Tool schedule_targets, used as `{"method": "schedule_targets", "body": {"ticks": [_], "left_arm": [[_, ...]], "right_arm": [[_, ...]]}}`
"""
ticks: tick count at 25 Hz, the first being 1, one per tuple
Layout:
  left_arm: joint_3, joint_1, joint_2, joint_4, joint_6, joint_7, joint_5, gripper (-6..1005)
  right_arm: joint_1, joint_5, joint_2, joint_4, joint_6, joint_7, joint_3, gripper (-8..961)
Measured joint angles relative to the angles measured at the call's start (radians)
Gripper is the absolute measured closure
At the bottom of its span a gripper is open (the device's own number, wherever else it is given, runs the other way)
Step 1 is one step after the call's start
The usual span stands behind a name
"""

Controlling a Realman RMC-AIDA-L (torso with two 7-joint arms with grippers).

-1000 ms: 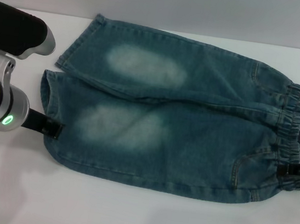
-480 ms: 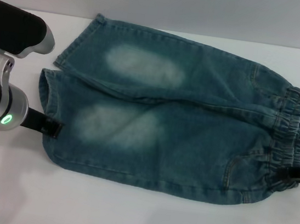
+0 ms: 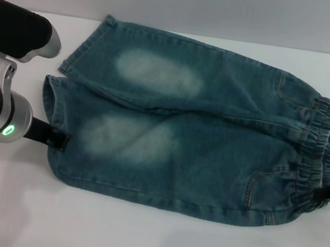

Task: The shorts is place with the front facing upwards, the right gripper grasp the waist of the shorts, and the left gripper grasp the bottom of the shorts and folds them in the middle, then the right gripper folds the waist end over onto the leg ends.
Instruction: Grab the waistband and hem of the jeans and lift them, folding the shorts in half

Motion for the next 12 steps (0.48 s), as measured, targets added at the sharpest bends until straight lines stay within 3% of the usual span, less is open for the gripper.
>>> {"method": "schedule_targets", "body": {"ticks": [2, 6, 12], "left_arm": [[0.000, 0.000, 0.000, 0.000, 0.001, -0.001, 0.000, 894], [-0.002, 0.003, 0.000, 0.000, 0.003, -0.002, 0.000, 894], [-0.013, 0.005, 0.001, -0.005, 0.022, -0.002, 0.000, 893]], "right_arm": [[-0.001, 0.000, 0.000, -0.007, -0.005, -0.001, 0.003, 954], [-0.004, 0.018, -0.001, -0.019, -0.018, -0.009, 0.007, 954], [-0.011, 0.177, -0.003, -0.014, -0.049, -0.076, 0.079, 954]]}}
